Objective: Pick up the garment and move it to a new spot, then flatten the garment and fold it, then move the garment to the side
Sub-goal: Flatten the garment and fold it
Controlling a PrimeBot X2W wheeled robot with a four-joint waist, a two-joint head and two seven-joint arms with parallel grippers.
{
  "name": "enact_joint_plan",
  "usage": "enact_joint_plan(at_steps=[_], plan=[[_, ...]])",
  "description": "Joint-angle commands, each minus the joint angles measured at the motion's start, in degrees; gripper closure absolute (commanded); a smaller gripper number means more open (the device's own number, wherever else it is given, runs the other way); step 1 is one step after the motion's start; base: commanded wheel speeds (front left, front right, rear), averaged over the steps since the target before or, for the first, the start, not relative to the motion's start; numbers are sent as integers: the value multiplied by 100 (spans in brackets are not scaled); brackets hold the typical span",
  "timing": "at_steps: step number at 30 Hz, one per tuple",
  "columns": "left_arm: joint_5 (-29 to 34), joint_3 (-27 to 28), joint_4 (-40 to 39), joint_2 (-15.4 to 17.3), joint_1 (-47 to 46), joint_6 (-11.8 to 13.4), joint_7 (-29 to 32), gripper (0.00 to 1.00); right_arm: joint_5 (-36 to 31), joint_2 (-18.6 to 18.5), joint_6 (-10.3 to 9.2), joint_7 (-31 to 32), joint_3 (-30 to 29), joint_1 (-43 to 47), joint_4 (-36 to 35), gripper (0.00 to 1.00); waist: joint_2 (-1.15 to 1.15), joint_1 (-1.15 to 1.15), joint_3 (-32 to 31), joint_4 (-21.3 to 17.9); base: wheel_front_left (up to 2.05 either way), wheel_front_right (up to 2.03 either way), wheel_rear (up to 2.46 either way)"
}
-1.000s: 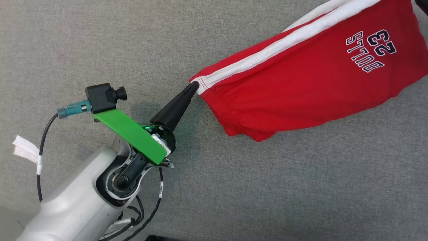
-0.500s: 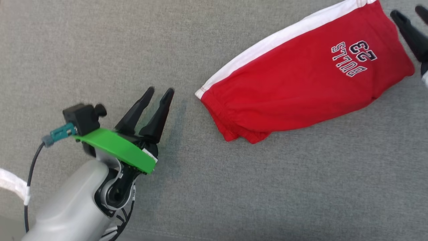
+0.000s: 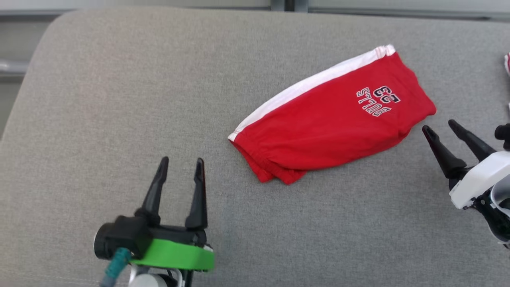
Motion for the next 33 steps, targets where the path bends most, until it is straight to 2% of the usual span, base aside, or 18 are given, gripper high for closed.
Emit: enact_joint_plan(at_steps=[1, 5, 11, 16, 21, 27, 32, 33], plan=[[330, 17, -49, -66, 153, -28, -14, 0, -77, 78, -6, -56, -28, 26, 160, 0, 0, 0, -390, 98, 0, 0, 0], [1042, -105, -84, -249, 305, -78, -15, 0, -213, 200, -6, -6, -125, -202, 594, 0, 0, 0, -379, 376, 0, 0, 0], [1435, -372, -86, -420, 254, -208, -16, 0, -291, 171, -6, 506, -305, -825, 1383, 0, 0, 0, -90, 758, 0, 0, 0], [1515, -599, -50, -456, 86, -240, -16, 0, -307, 69, -6, 1196, -288, -1362, 1940, 0, 0, 0, 168, 988, 0, 0, 0], [1327, -761, -107, -459, -40, -90, -16, 0, -243, -47, -6, 1950, -182, -1792, 2219, 0, 0, 0, 404, 1117, 0, 0, 0], [1219, -933, -89, -459, -163, 4, -16, 0, -282, -74, -6, 2266, -52, -2033, 2368, 0, 0, 0, 550, 1187, 0, 0, 0], [1202, -995, -40, -458, -223, 46, -16, 0, -185, 53, -5, 2546, 108, -2023, 2490, 0, 0, 0, 587, 1177, 0, 0, 0], [1201, -1003, -31, -458, -242, 47, -16, 0, -154, 86, -5, 2595, 166, -1987, 2471, 8, 0, 0, 589, 1172, 0, 0, 0]])
